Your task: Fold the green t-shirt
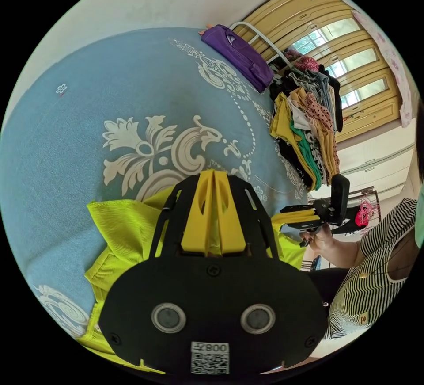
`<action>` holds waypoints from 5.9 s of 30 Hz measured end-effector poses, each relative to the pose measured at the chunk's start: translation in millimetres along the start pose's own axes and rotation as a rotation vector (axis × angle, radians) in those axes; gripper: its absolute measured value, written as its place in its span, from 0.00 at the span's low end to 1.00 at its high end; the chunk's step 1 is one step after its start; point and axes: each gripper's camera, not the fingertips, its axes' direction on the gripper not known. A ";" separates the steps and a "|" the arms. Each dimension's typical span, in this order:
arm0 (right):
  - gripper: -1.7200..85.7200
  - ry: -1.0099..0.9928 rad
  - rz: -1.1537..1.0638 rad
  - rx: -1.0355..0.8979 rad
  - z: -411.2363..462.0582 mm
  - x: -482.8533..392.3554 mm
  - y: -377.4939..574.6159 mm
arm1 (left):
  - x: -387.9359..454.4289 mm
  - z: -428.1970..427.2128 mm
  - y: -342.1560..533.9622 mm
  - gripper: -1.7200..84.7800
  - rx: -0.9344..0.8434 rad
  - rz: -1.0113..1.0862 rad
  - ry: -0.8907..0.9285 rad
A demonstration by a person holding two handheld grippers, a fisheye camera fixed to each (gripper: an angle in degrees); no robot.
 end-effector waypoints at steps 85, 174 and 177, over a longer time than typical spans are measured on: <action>0.02 0.276 -0.391 -0.217 -103.6 -159.6 -207.4 | 60.1 100.8 367.6 0.02 0.120 -0.118 -0.226; 0.03 -0.403 -1.002 -0.706 -131.8 -783.5 -317.1 | 121.4 -149.6 938.5 0.04 0.475 -0.730 -0.681; 0.03 -0.351 -0.945 -0.736 -124.7 -756.1 -319.1 | 117.6 -134.1 929.7 0.04 0.390 -0.708 -0.678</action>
